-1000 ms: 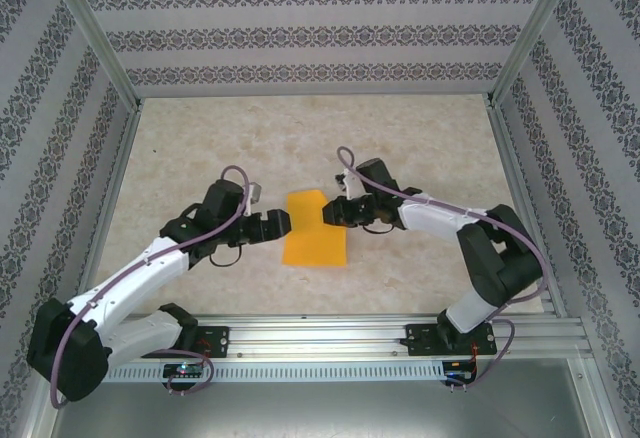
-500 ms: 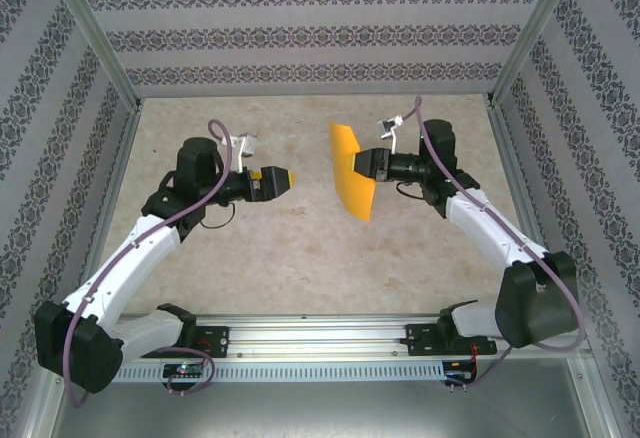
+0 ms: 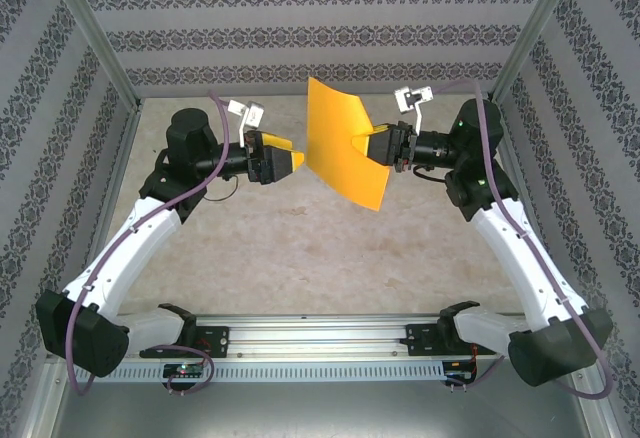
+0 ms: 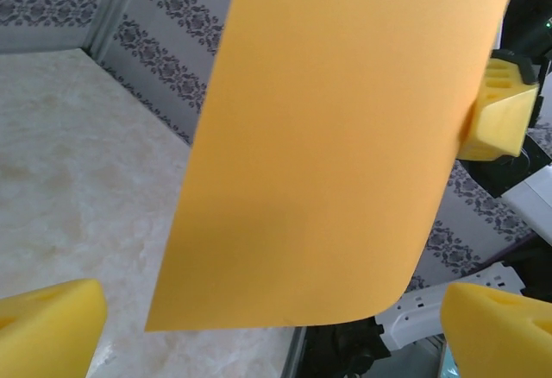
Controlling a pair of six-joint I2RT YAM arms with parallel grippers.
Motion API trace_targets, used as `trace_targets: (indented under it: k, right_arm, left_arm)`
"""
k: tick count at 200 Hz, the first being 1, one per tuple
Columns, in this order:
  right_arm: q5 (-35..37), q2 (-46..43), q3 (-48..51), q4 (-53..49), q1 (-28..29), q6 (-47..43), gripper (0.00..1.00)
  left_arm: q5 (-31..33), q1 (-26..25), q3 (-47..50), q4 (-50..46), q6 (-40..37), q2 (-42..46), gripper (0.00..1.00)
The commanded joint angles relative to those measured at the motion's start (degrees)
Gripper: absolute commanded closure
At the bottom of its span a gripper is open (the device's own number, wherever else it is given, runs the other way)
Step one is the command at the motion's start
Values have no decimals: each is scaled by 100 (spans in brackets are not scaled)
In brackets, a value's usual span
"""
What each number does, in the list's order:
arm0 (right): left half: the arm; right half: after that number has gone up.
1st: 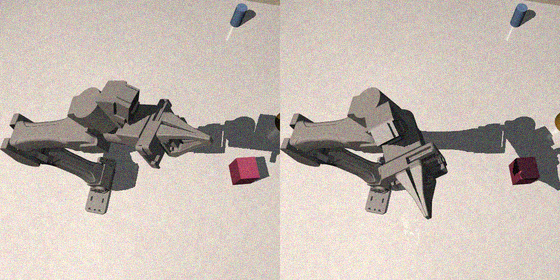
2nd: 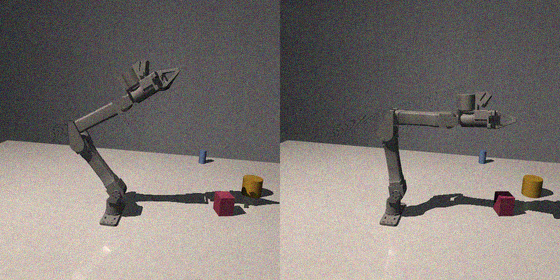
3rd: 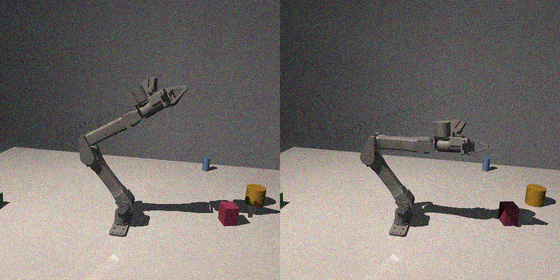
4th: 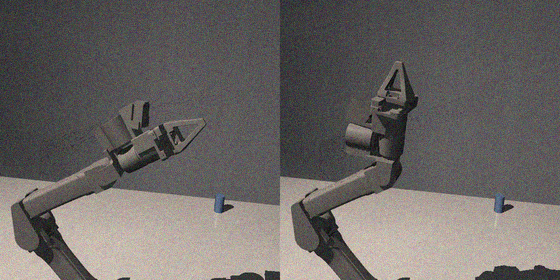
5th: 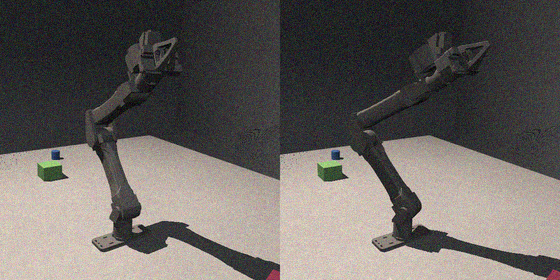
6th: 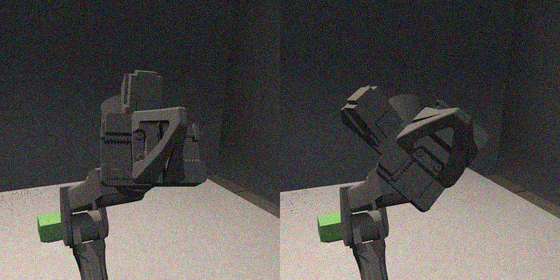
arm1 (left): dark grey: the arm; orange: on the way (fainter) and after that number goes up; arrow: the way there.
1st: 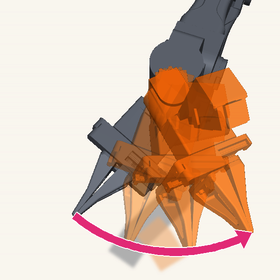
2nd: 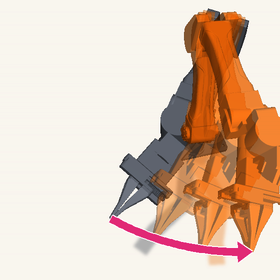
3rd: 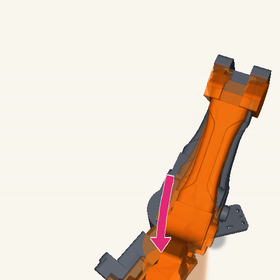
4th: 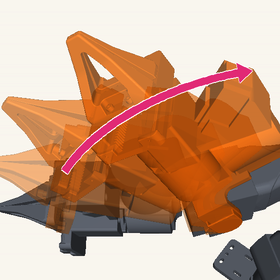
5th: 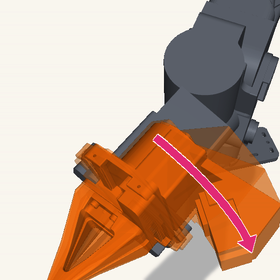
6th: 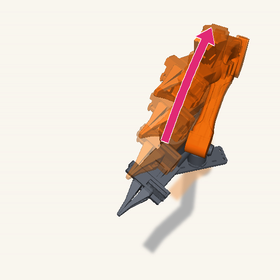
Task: Fold a paper plane with a square sheet of paper (fold left side to right side)
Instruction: Place a square sheet of paper at the center of the table.
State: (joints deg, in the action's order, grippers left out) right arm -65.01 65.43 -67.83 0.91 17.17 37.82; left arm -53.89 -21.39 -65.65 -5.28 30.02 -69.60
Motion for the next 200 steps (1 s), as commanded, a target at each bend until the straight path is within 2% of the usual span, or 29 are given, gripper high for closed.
trace_targets:
  k: [1, 34, 54, 66, 95, 113, 119, 133, 142, 155, 165, 174, 182, 200]
  right_arm:
    - [-153, -194, -203, -95, 100, 49, 82]
    - [-139, -240, -239, -91, 195, 88, 82]
    - [-68, -224, -236, -108, 227, 76, 82]
    - [-6, -198, -206, -122, 226, 67, 82]
    - [212, -127, -228, -401, 189, -95, 81]
    - [471, -151, -231, -793, 91, -337, 79]
    - [566, -153, -222, -925, 54, -413, 75]
    - [863, -160, -231, -1374, -61, -651, 66]
    - [1231, -170, -234, -1786, -122, -824, 54]
    - [1708, -164, -196, -2245, -278, -1085, 46]
    - [2247, -166, -113, -2568, -379, -1167, 34]
    - [2664, -140, -46, -2849, -461, -1298, 29]
    - [2984, -127, 20, -3043, -496, -1447, 21]
    - [3725, -44, 263, -3319, -501, -1735, 12]
  left_arm:
    - [-472, 46, -203, 500, -14, -11, 0]
    - [-628, -27, -187, 684, 66, -30, 6]
    - [-737, -56, -160, 754, 89, -34, 16]
    - [-849, -128, -133, 868, 122, -29, 28]
    - [-838, -205, -219, 381, -251, 58, 73]
    - [-729, -200, -214, 73, -407, 100, 92]
    - [-684, -201, -203, -6, -408, 93, 97]
    - [-496, -201, -168, -238, -413, 48, 100]
    - [-312, -200, -168, -529, -472, -12, 100]
    - [-57, -207, -46, -739, -412, -116, 100]
    - [105, -206, 115, -759, -240, -236, 100]
    - [232, -207, 288, -734, -67, -378, 100]
    - [402, -202, 376, -897, -16, -552, 100]
    - [703, -199, 616, -1087, 188, -1033, 100]
